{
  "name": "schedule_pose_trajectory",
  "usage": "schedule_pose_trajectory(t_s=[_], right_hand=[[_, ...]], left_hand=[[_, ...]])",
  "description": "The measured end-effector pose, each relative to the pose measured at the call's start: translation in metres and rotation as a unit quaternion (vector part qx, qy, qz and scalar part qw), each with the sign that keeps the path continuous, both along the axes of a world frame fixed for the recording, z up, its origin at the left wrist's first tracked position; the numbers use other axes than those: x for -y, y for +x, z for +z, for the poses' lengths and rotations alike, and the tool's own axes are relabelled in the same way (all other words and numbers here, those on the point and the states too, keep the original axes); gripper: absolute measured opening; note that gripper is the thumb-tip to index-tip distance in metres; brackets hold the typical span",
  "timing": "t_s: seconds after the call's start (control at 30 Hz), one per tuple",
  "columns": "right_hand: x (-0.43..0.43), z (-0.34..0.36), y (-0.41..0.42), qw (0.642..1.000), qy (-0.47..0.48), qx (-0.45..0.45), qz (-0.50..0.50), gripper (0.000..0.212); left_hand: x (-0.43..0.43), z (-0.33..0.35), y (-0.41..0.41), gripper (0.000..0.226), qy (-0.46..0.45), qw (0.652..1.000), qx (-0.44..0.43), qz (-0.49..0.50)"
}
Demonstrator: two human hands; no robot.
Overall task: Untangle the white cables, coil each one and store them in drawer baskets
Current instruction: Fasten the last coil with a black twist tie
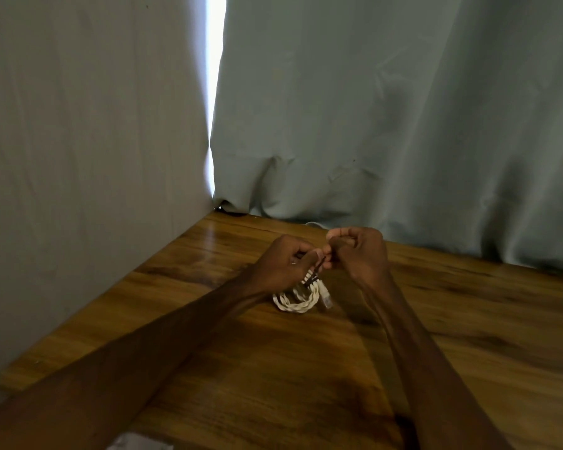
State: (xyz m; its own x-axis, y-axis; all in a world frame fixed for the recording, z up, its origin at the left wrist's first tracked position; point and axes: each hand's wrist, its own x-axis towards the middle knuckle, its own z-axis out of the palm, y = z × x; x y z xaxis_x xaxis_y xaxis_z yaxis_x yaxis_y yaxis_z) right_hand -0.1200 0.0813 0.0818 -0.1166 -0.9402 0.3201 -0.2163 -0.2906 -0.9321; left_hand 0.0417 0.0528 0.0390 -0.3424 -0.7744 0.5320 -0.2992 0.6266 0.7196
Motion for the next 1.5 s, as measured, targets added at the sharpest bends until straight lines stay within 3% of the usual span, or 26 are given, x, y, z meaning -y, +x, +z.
schedule_pose_trajectory(t_s=[0.2, 0.43, 0.57, 0.83, 1.0, 1.13, 1.33, 1.43, 1.5], right_hand=[[0.0, -0.003, -0.001, 0.998, 0.027, 0.039, 0.029, 0.009], [0.005, -0.005, 0.001, 0.992, -0.035, -0.064, 0.1, 0.015], [0.004, -0.009, 0.006, 0.986, -0.065, -0.077, 0.131, 0.011], [0.006, -0.013, 0.007, 0.987, -0.1, -0.067, 0.106, 0.012], [0.004, -0.01, -0.002, 0.991, -0.08, -0.018, 0.107, 0.021], [0.007, -0.008, -0.008, 0.994, -0.052, -0.027, 0.093, 0.013], [0.005, -0.006, -0.014, 0.995, -0.025, -0.006, 0.099, 0.006], [0.004, -0.004, -0.017, 0.995, -0.02, 0.002, 0.094, 0.01], [0.006, -0.005, -0.017, 0.997, -0.038, -0.017, 0.07, 0.009]], left_hand=[[0.003, 0.002, -0.003, 0.03, 0.055, 0.996, -0.057, 0.036], [0.02, -0.002, 0.009, 0.036, 0.062, 0.984, -0.086, 0.142], [0.026, -0.005, 0.013, 0.04, 0.053, 0.976, -0.092, 0.192], [0.016, -0.003, 0.003, 0.04, 0.054, 0.982, -0.088, 0.157], [0.008, -0.001, -0.002, 0.051, 0.061, 0.987, -0.078, 0.126], [0.001, 0.001, -0.004, 0.056, 0.086, 0.988, -0.109, 0.071], [-0.006, 0.009, 0.002, 0.038, 0.082, 0.995, -0.065, 0.003], [-0.008, 0.012, 0.003, 0.026, 0.053, 0.998, -0.008, 0.018], [-0.011, 0.015, 0.001, 0.025, 0.051, 0.998, -0.019, 0.016]])
